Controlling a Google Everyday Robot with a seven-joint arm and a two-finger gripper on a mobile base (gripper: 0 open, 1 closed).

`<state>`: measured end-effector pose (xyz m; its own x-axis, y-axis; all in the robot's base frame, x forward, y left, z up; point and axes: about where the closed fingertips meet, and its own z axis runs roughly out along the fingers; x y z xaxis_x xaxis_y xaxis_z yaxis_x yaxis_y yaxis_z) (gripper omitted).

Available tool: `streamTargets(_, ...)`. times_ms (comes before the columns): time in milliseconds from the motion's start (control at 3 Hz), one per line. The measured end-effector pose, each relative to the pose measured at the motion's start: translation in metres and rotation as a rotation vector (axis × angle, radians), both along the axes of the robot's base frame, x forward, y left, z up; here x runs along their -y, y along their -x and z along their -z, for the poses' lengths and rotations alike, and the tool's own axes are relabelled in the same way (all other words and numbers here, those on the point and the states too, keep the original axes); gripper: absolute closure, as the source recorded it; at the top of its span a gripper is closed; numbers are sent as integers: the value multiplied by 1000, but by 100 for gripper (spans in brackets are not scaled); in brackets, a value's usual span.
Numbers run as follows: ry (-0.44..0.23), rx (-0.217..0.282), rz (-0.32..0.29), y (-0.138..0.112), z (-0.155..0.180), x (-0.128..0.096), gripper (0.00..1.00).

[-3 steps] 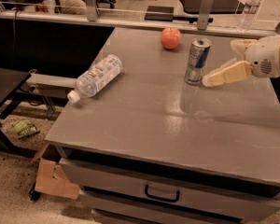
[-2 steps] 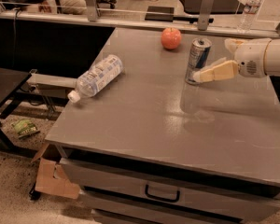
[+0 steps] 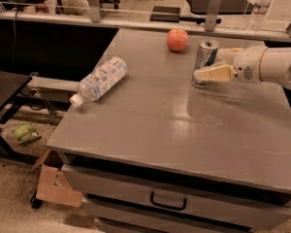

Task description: Move redbull can near apple

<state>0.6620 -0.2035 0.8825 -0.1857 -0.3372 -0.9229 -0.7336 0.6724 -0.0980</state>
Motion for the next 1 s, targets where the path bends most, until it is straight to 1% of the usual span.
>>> streamTargets(333, -10, -2, -9, -9, 8, 0, 58)
streamTargets(667, -19, 27, 9, -18, 1, 4, 81)
streamTargets(1000, 1, 93, 74, -47, -18, 25, 100)
